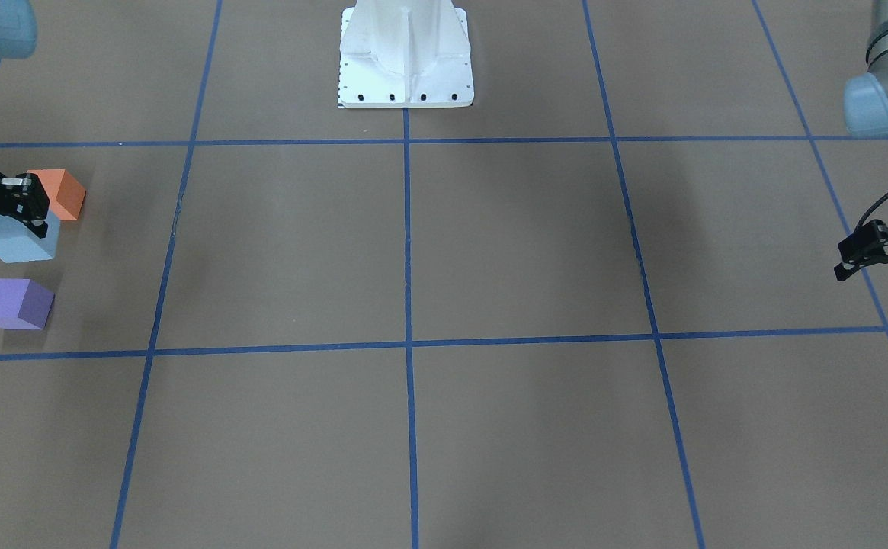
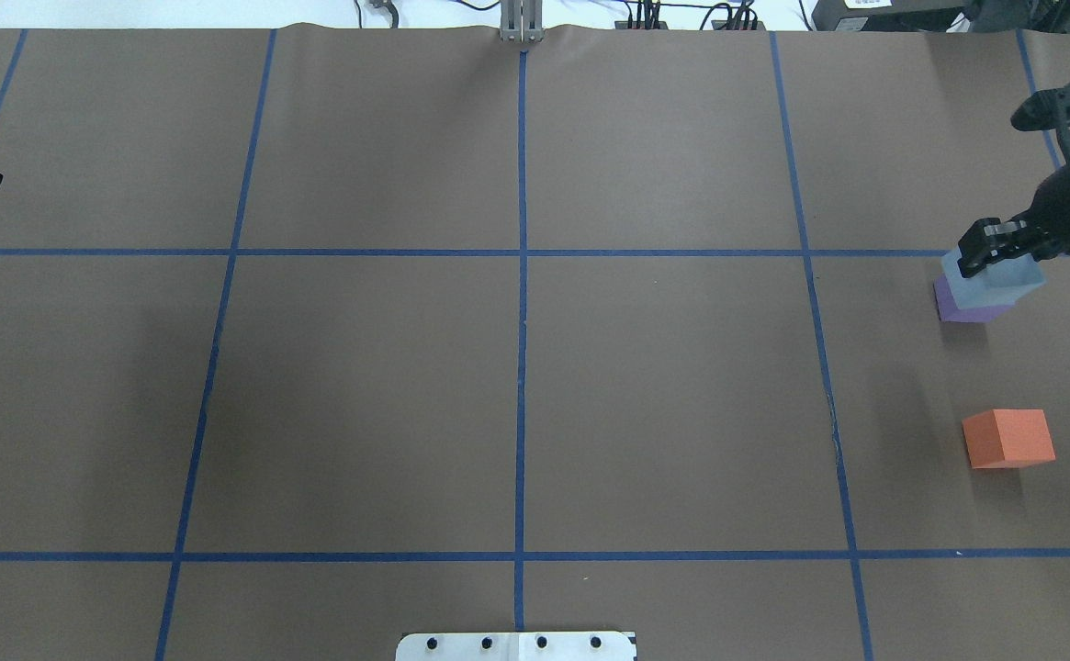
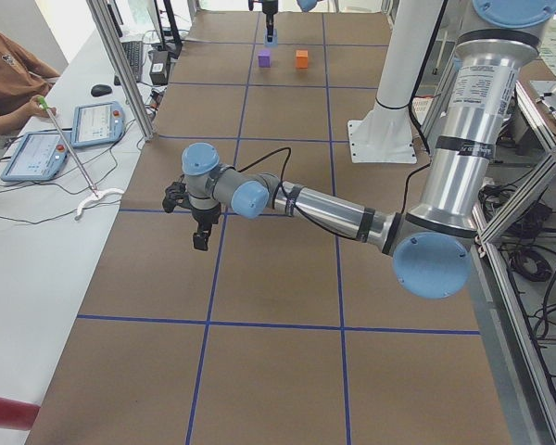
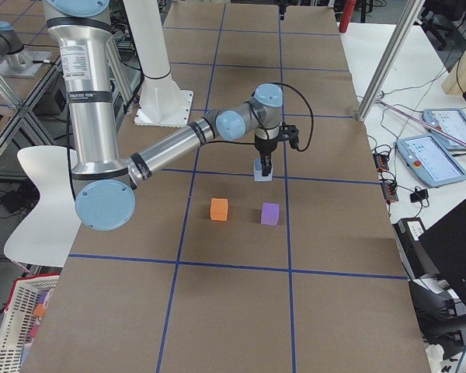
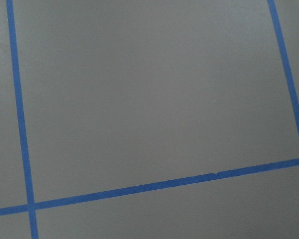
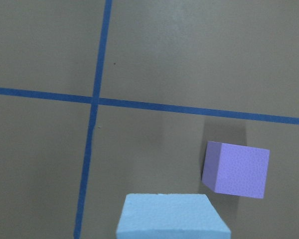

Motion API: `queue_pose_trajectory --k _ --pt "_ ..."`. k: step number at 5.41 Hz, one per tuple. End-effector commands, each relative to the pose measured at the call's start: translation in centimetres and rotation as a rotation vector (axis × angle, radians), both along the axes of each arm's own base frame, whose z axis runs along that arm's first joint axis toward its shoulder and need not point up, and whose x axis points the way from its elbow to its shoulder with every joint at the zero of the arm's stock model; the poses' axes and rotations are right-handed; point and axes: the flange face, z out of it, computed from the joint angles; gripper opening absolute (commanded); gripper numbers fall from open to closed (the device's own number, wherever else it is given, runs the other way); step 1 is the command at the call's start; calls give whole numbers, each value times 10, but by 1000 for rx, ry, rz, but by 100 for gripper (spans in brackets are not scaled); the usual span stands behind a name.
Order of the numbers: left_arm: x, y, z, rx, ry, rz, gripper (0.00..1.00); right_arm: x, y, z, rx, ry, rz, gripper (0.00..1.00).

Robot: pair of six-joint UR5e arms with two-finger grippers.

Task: Place blue block between orange and purple blocks
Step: 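Carry the light blue cube with the right gripper toward the purple cube, then lower the light blue cube between the purple and orange cubes with the right gripper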

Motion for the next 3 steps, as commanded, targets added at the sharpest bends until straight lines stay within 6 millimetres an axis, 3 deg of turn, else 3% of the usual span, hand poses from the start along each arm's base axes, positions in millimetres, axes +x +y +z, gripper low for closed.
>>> queue_pose_trajectory --k 1,3 --pt "1 0 0 2 -3 0 100 3 2 54 -75 37 4 0" --pt "2 0 1 1 -6 1 100 -2 -3 81 -112 57 4 0"
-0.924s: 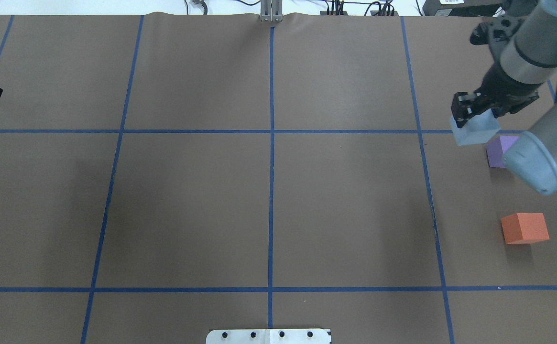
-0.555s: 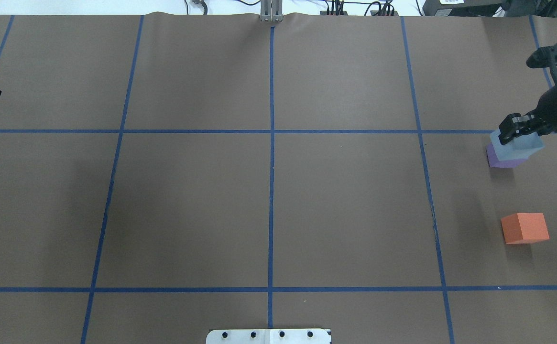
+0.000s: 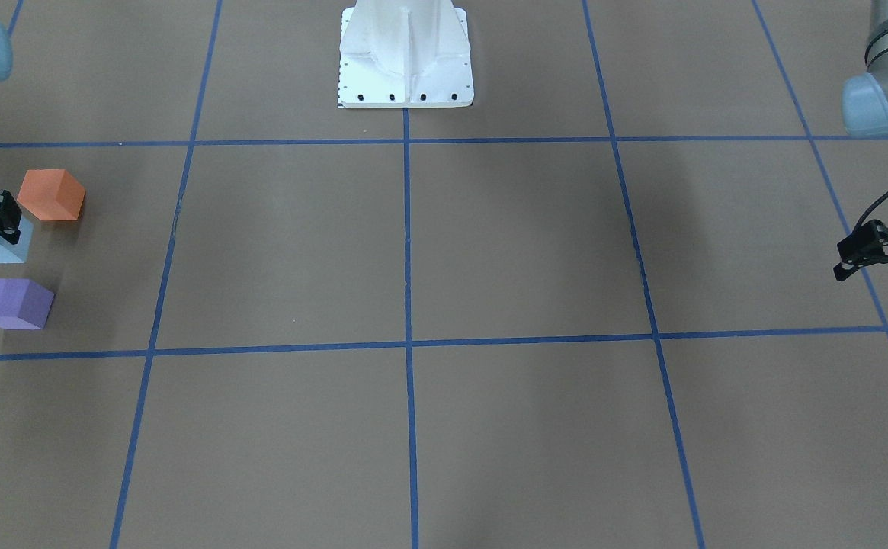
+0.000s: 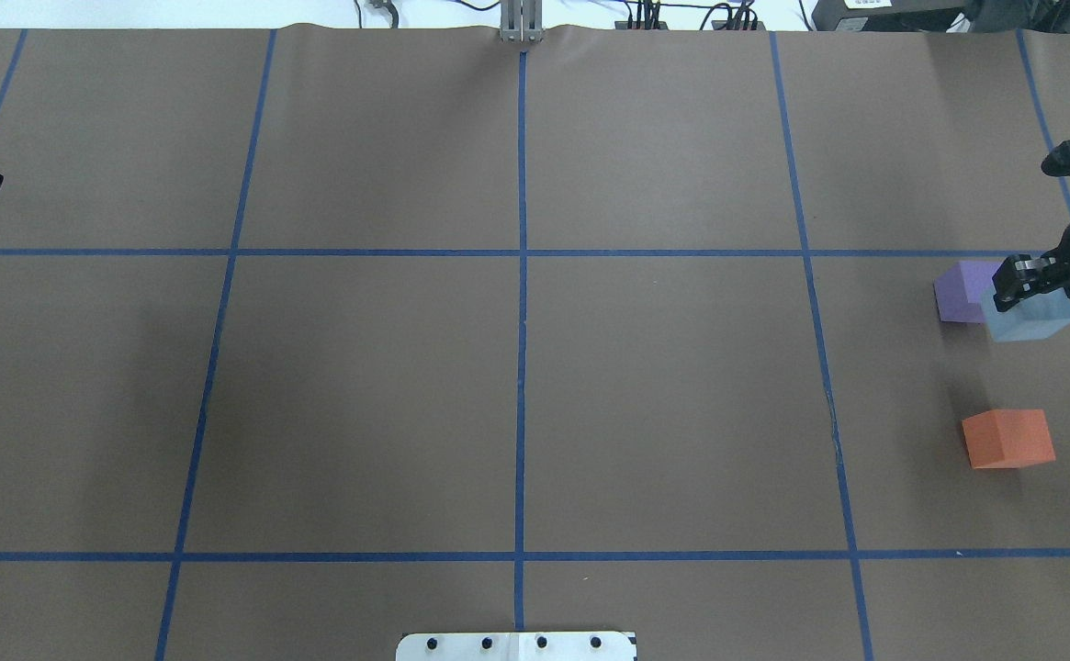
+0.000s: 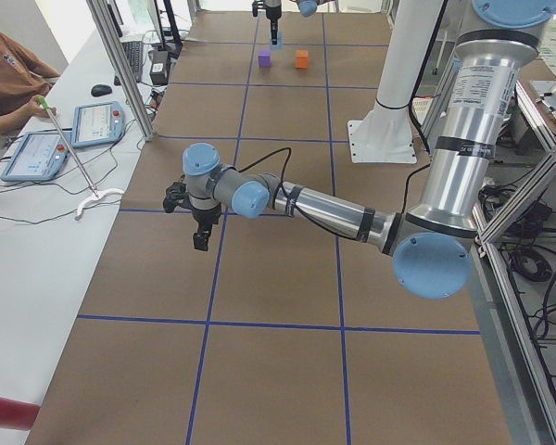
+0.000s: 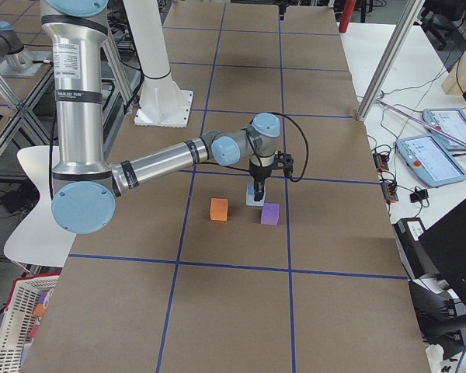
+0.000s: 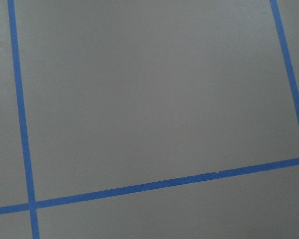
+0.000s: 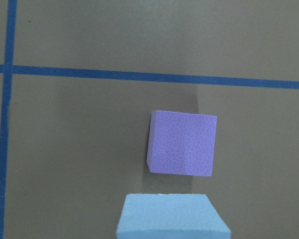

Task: Place blue block between orange and purple blocks
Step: 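Lower the light blue cube between the purple and orange cubes with the right gripper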

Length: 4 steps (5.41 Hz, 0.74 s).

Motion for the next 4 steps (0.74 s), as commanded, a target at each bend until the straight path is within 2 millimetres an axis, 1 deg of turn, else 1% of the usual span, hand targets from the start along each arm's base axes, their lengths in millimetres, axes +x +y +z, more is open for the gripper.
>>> queue_pose_trajectory --k 1,2,4 --pt "1 0 -1 2 -1 0 100 -7 -1 17 -4 2 -11 0" --pt "1 -1 -1 4 -2 1 100 -21 3 23 -15 6 -37 0" --pt "0 0 0 3 -7 -1 100 -40 10 37 -39 20 -77 0"
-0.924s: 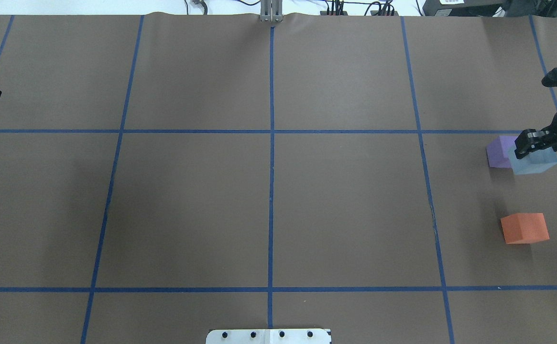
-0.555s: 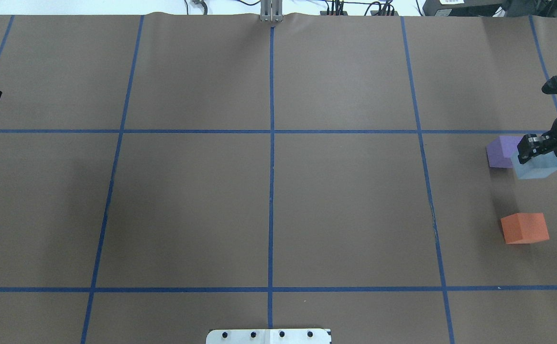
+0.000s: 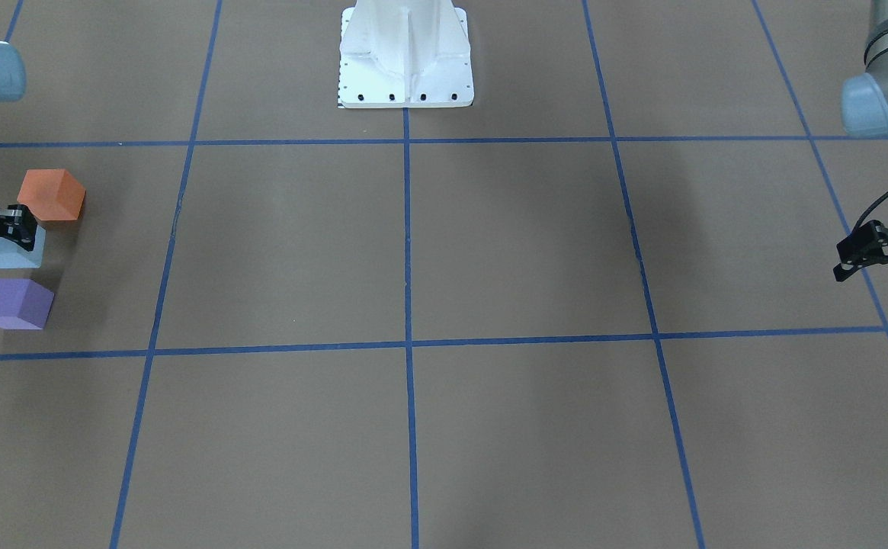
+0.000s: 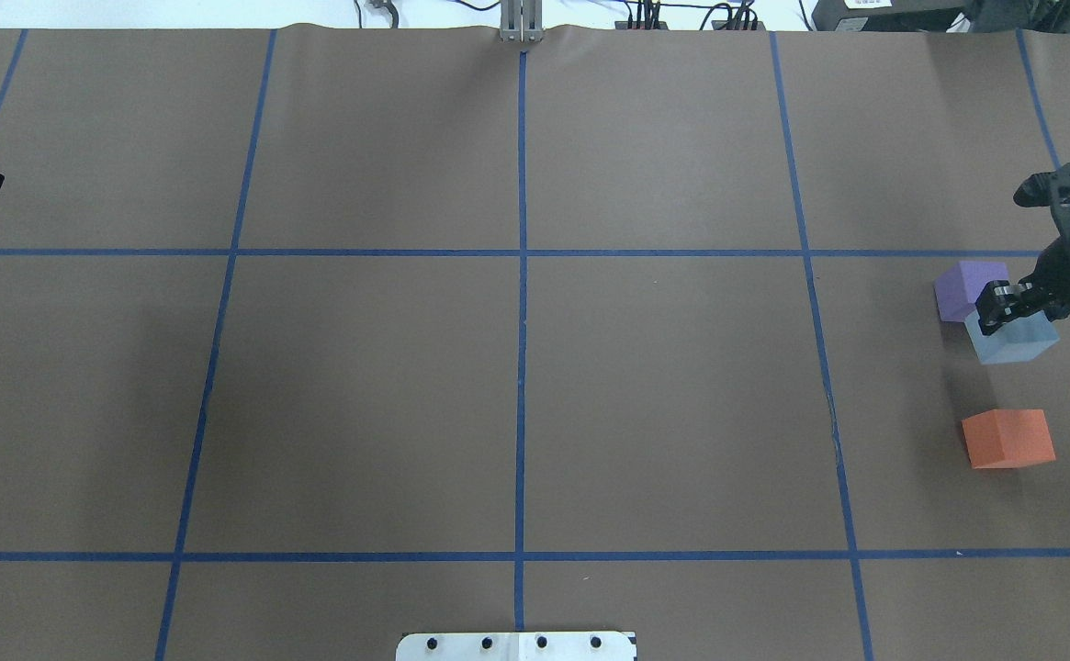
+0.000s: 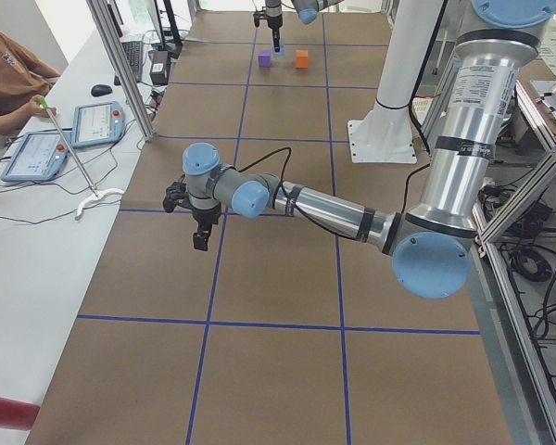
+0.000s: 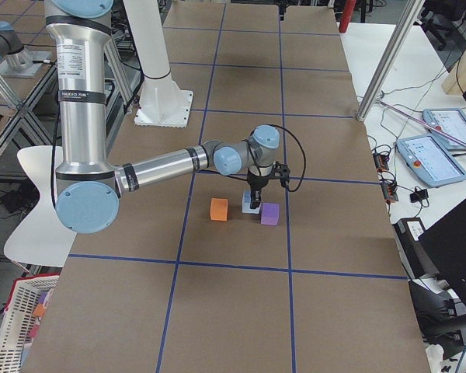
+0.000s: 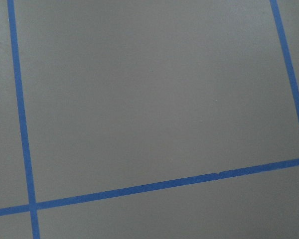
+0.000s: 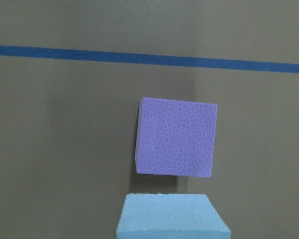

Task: Place blue block between orange and purple blocks
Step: 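Lower the light blue cube between the purple and orange cubes with the right gripper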

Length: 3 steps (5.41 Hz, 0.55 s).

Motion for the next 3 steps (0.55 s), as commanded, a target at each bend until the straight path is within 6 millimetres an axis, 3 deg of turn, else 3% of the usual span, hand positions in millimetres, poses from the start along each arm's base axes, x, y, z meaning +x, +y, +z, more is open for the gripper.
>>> queue_pose_trajectory --k 1,3 --pt "0 0 0 2 -2 -1 100 -15 5 16 -26 16 -31 0" --pt "1 0 -1 4 -3 0 100 -27 6 15 -34 5 -54 0"
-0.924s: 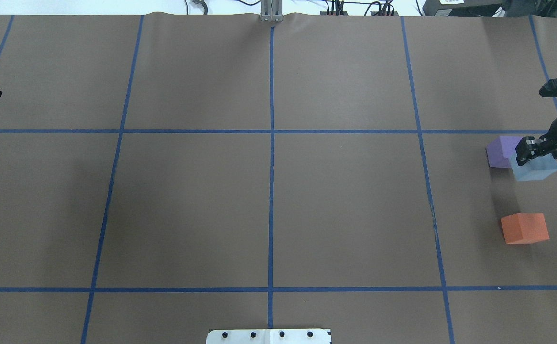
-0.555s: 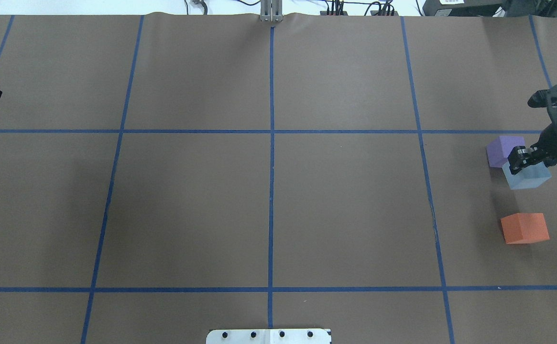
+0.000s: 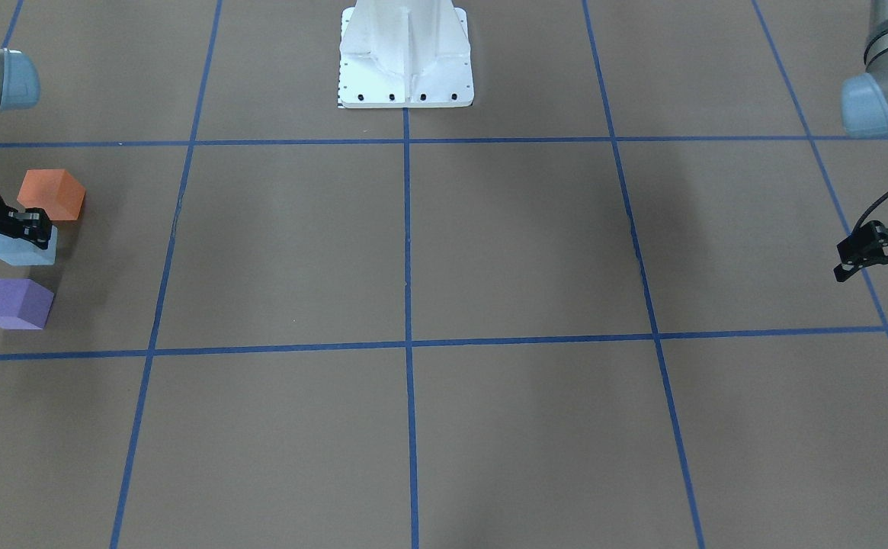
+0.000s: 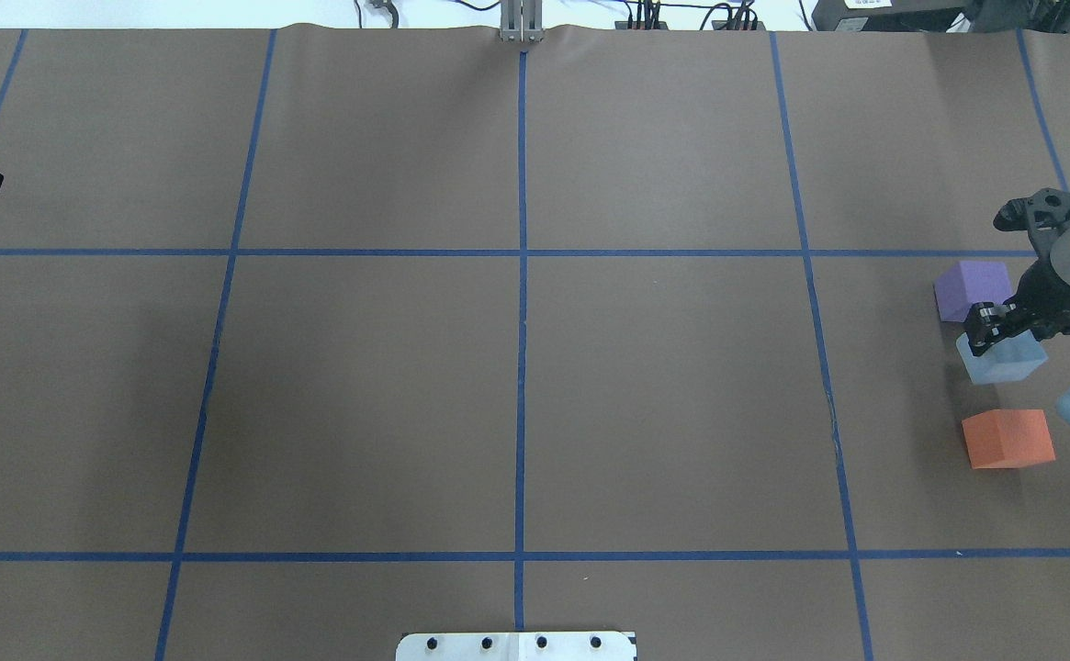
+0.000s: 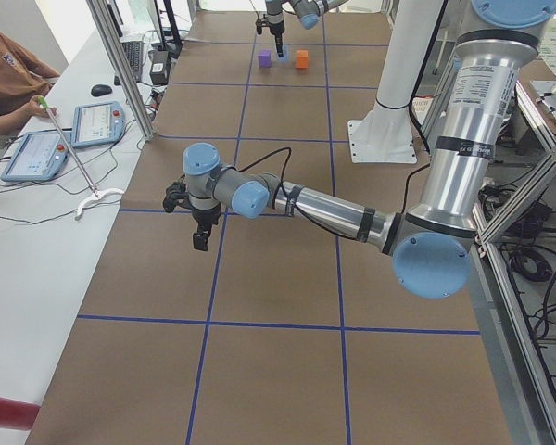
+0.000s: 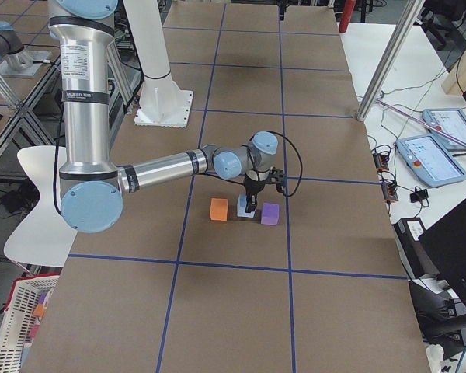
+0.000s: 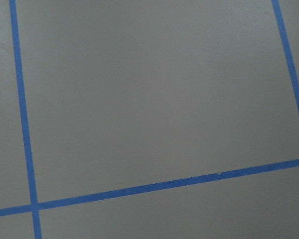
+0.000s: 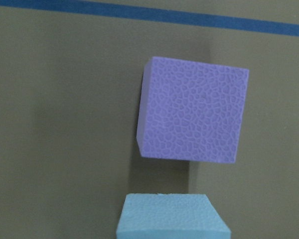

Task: Place blue block between orange and purple blocks
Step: 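Lower the light blue cube between the purple and orange cubes with the right gripper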

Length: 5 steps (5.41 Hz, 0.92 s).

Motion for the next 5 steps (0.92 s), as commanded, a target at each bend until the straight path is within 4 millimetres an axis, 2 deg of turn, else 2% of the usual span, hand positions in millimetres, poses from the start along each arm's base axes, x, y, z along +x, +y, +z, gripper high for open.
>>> queue_pose_trajectory --k 1,5 --pt "1 0 0 1 -1 2 100 -14 1 2 -10 -6 -26 0" --pt "2 1 1 -1 -1 4 100 -20 -2 14 -29 10 -29 0"
